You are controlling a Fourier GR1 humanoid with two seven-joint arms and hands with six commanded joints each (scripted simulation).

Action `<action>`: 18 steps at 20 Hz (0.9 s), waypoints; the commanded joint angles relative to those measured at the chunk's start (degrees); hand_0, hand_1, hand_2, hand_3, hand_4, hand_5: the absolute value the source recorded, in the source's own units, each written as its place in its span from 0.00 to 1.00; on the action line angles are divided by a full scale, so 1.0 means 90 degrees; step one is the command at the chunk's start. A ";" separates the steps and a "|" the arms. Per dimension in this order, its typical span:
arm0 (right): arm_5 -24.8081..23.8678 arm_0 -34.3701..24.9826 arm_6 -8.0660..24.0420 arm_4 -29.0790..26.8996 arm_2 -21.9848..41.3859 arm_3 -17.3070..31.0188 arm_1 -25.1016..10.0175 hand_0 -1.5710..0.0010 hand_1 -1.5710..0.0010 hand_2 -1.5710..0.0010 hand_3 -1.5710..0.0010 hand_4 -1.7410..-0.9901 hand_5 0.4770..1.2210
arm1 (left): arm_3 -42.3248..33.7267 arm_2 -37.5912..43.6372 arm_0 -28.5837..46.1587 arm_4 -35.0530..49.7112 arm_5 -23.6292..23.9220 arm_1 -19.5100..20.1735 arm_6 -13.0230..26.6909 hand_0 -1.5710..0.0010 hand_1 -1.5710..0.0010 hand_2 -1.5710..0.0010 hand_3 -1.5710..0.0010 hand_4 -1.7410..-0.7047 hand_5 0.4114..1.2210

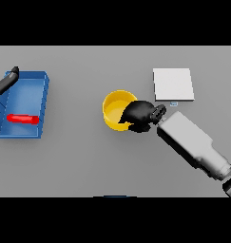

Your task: Pick up the red beaker and tilt it to pour out 1 green nut into yellow bowl. Pick up the yellow bowl and place it on the metallic measuring scale.

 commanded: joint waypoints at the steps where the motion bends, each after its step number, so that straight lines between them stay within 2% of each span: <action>1: 0.0022 -0.0035 0.0072 0.0055 0.0029 -0.0037 -0.0019 0.14 0.15 0.24 0.34 0.11 0.92 | 0.0066 -0.0001 -0.0044 -0.0013 -0.0036 -0.0013 -0.0009 1.00 1.00 1.00 1.00 0.98 0.35; 4: -0.0130 -0.0040 0.0137 0.0060 0.0022 0.0012 0.0030 0.07 0.07 0.19 0.22 0.06 0.96 | 0.0036 -0.0035 -0.0074 -0.0044 -0.0055 -0.0005 0.0012 1.00 1.00 1.00 1.00 0.99 0.35; 9: -0.0045 -0.0086 0.0144 -0.0150 -0.0210 -0.0146 -0.0098 0.02 0.02 0.16 0.16 0.02 0.99 | 0.0083 -0.0022 -0.0071 -0.0015 -0.0076 -0.0053 -0.0029 1.00 1.00 1.00 1.00 0.99 0.35; 10: 0.0013 -0.0085 0.0233 -0.0194 -0.0262 -0.0231 -0.0128 0.02 0.02 0.15 0.15 0.01 0.99 | 0.0028 -0.0022 -0.0084 -0.0017 -0.0066 -0.0022 0.0013 1.00 1.00 1.00 1.00 0.99 0.35; 11: 0.0096 -0.0092 0.0192 -0.0257 -0.0330 -0.0305 -0.0212 0.01 0.02 0.15 0.15 0.01 0.99 | 0.0006 -0.0004 -0.0046 -0.0003 -0.0061 0.0015 -0.0007 1.00 1.00 1.00 1.00 0.99 0.35; 14: 0.0394 -0.0015 0.0420 -0.0441 -0.0552 -0.0837 -0.0418 0.01 0.01 0.10 0.20 0.01 1.00 | -0.0007 -0.0048 -0.0051 -0.0030 -0.0049 -0.0033 0.0025 1.00 1.00 1.00 1.00 0.98 0.35; 17: 0.0366 -0.0061 0.0519 -0.0478 -0.0832 -0.1072 -0.0735 0.00 0.00 0.09 0.24 0.00 1.00 | -0.0123 -0.0042 -0.0059 -0.0034 -0.0072 0.0091 0.0088 1.00 1.00 1.00 1.00 0.99 0.34; 18: 0.0326 -0.0036 0.0698 -0.0467 -0.0911 -0.1147 -0.0781 0.00 0.00 0.07 0.25 0.00 1.00 | -0.0120 -0.0091 -0.0031 -0.0081 -0.0028 0.0049 0.0093 1.00 1.00 1.00 1.00 0.99 0.34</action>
